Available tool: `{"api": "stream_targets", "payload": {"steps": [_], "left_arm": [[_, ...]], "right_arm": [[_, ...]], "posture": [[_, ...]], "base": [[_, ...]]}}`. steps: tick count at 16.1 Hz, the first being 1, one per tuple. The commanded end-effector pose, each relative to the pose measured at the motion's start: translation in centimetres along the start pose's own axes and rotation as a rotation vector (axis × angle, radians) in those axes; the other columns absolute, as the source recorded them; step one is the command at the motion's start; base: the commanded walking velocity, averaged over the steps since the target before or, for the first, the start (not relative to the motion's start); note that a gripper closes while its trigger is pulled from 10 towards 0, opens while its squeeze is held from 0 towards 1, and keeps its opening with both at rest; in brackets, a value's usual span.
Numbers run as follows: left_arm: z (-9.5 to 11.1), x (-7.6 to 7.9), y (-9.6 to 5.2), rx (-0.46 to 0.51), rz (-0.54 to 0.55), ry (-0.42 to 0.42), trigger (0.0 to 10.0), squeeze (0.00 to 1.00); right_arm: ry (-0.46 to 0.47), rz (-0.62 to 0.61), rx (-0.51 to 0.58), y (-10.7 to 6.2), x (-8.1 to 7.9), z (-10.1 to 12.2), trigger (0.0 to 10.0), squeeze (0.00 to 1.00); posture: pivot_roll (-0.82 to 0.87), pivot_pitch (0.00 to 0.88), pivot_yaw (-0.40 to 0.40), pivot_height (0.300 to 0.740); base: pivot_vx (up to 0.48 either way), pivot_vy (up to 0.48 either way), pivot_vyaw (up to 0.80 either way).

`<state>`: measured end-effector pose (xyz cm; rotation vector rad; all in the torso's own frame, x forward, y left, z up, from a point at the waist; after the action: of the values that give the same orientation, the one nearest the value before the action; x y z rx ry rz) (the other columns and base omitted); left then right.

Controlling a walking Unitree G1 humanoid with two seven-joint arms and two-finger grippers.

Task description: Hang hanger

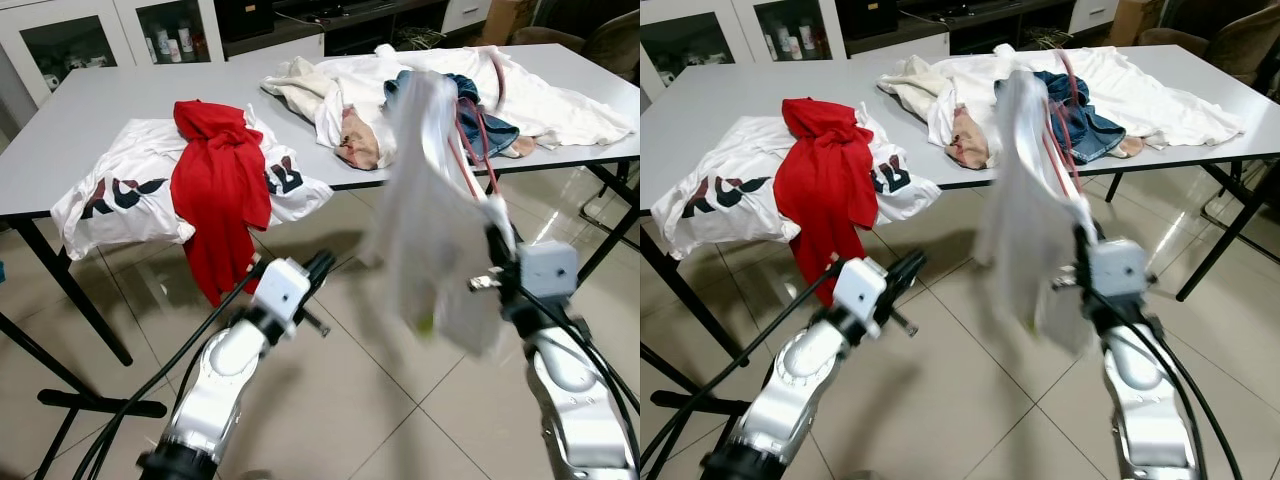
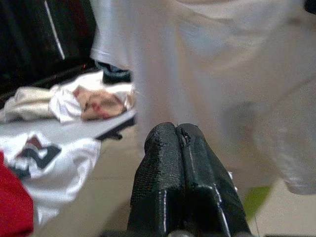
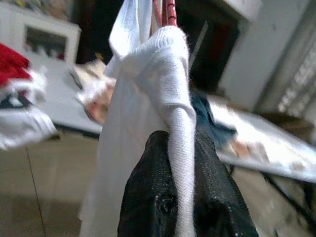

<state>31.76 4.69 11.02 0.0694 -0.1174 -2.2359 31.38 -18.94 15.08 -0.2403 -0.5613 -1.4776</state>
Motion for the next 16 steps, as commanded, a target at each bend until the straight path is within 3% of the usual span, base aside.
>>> {"api": "stream_targets", "payload": {"steps": [1, 5, 16], "left_arm": [[0.6, 0.2, 0.5, 0.007, -0.020, 0.035, 10.0, 0.00], [0.7, -0.6, 1.0, -0.004, 0.006, 0.052, 10.0, 0.00], [1.3, -0.6, 1.9, 0.022, 0.026, 0.048, 10.0, 0.00]], "right_arm": [[-0.019, -0.009, 0.055, 0.4, 0.1, 1.3, 10.0, 0.00], [-0.020, -0.040, 0.084, 1.8, 0.6, 1.9, 10.0, 0.00], [-0.024, -0.081, 0.183, 4.5, 1.2, 4.5, 10.0, 0.00]], "posture": [[0.07, 0.014, 0.024, 0.740], [0.06, 0.013, 0.027, 0.740], [0.06, 0.011, 0.043, 0.740]], "base": [[0.000, 0.000, 0.00], [0.152, 0.000, 0.00], [0.410, 0.000, 0.00]]}}
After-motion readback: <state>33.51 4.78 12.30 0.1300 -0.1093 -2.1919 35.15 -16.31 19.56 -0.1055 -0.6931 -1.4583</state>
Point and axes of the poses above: a point about 5 cm out from each wrist's last joint towards the gripper, its own y axis pointing out of the wrist towards the gripper, its own z axis along the axis of the wrist's last joint, x = y × z, the point moved 6 cm from there along y, pointing out of the wrist towards the gripper, and after that the axes turned 14 degrees about -y, right-handed, at the moved point
